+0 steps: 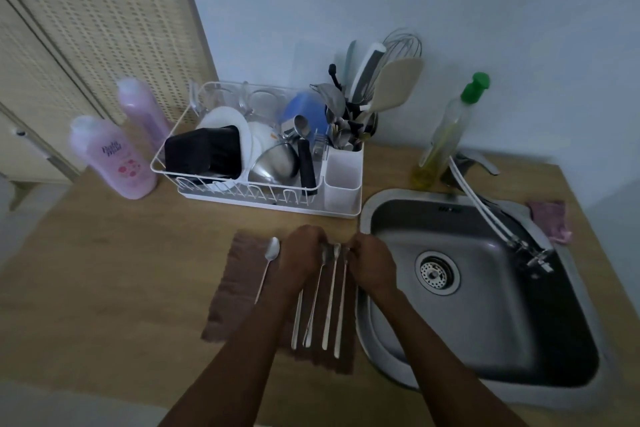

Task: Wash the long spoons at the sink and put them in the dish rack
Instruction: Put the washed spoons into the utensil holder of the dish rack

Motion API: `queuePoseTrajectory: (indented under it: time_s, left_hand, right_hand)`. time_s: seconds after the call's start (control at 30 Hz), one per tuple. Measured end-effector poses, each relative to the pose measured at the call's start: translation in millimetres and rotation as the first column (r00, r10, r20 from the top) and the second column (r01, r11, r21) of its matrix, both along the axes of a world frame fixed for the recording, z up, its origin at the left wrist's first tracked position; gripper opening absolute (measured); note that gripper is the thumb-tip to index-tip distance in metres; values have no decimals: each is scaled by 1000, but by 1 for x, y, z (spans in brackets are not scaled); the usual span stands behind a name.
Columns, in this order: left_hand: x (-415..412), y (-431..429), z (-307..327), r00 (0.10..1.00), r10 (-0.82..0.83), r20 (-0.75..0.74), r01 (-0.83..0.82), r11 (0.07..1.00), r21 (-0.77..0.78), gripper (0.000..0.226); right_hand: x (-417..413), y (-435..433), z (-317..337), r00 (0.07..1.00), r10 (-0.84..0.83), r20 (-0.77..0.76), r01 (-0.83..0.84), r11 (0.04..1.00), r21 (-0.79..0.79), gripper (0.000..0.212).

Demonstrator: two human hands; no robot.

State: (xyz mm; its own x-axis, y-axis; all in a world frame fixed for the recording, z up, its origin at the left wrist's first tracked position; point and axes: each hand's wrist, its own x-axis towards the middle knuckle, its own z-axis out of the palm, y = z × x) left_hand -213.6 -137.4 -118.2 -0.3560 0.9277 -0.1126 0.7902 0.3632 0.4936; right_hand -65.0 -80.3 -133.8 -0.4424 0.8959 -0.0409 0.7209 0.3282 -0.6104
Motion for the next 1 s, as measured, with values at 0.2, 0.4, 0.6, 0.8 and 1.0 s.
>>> queuePoseTrajectory:
  time_s: [0.2, 0.4, 0.6, 0.8, 1.0]
  left_hand:
    - [-12, -7, 51, 995, 89, 48, -97, 978, 182, 13]
    - [-18, -27, 85, 993, 70, 90, -98, 928, 359, 16]
    - [-26, -25, 131, 994, -38, 100, -31, 797, 603, 14]
    - [-52, -7, 189, 1000, 14, -11, 0, 615, 788, 11]
    - [-66, 6, 192, 997, 77, -22, -24, 549, 836, 11]
  right_hand:
    - [16, 10, 65, 990, -5, -140, 16, 996, 82, 12]
    - [25, -17, 98, 977, 72, -202, -22, 970, 243, 15]
    - [29, 5, 153, 954, 89, -286, 27, 926, 377, 11]
    - [19, 48, 202, 865, 77, -496, 215, 836, 506, 9]
    - [-5, 75, 141, 912, 133, -389, 69, 884, 463, 9]
